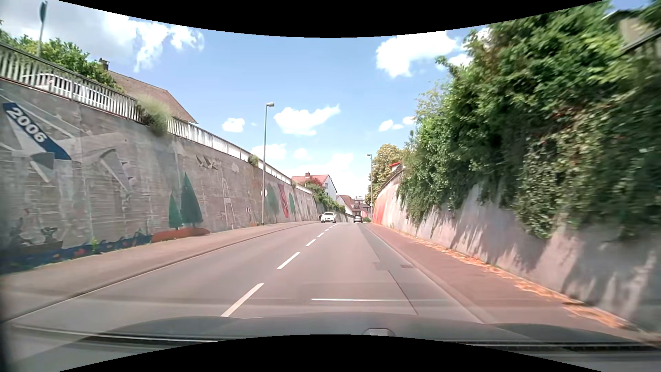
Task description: Follow the waypoints while adhering to traffic rules and regulations
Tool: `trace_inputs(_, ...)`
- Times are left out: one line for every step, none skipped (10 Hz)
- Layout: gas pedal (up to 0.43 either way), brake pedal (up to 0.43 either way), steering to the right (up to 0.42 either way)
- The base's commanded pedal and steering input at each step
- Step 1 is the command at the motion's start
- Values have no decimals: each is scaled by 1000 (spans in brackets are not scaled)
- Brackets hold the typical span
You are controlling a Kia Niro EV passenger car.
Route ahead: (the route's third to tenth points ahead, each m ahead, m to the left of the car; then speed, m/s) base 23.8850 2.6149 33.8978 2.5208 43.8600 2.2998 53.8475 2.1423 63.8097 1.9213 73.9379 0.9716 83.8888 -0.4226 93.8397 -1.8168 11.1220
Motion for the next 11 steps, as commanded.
trace_inputs(0, 0, -8)
trace_inputs(0, 0, -8)
trace_inputs(0, 0, -8)
trace_inputs(0, 0, -8)
trace_inputs(0, 0, -7)
trace_inputs(0, 0, -6)
trace_inputs(0, 0, -4)
trace_inputs(0, 0, -4)
trace_inputs(0, 0, -4)
trace_inputs(0, 0, -3)
trace_inputs(0, 0, -1)
